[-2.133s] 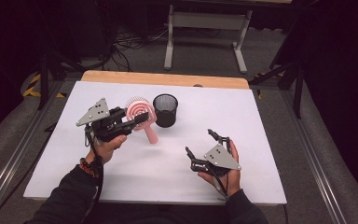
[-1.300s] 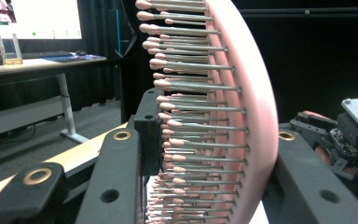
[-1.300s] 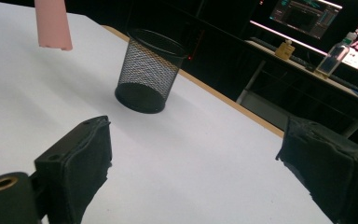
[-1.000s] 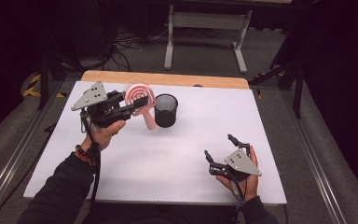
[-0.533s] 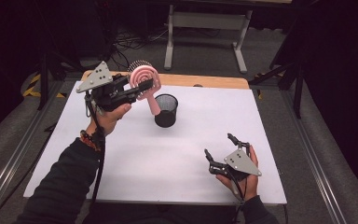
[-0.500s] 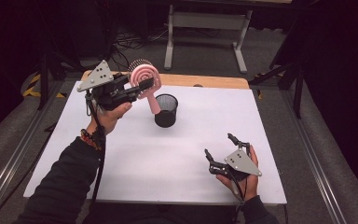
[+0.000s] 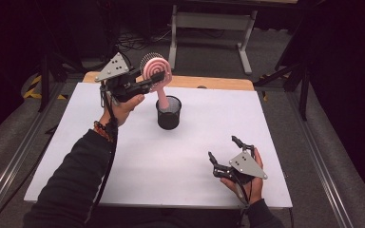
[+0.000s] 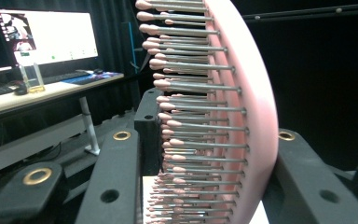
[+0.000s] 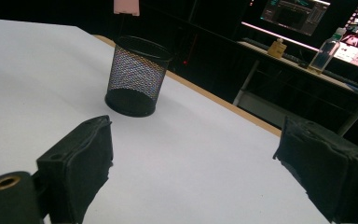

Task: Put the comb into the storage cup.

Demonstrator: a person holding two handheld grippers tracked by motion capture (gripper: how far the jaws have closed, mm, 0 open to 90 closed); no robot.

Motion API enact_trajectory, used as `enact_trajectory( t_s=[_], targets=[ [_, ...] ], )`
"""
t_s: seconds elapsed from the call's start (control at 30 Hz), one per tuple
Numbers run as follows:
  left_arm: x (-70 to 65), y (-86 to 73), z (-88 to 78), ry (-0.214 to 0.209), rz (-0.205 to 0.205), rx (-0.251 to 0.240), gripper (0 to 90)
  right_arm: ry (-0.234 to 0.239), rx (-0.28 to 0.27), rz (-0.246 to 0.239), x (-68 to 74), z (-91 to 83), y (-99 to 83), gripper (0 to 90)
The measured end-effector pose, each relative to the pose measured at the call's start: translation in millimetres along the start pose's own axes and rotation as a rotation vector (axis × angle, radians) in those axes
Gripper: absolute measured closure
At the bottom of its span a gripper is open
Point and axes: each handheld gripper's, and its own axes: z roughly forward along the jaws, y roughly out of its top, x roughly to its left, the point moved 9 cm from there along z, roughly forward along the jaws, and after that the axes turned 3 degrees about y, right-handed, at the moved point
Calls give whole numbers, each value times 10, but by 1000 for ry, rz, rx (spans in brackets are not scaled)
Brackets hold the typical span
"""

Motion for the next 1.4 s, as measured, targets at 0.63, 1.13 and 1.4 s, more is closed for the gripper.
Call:
enact_trajectory(
  t_s=[0.63, 1.13, 1.4],
  targets=[
    [152, -241, 256, 23, -22, 22, 629, -1, 6, -12, 1, 11, -11, 108],
    [259, -450, 407, 55, -60, 58, 630, -11, 2, -14, -35, 11, 0, 112],
    [241, -536, 476, 50, -84, 79, 630, -8, -5, -15, -28, 6, 15, 112]
  ],
)
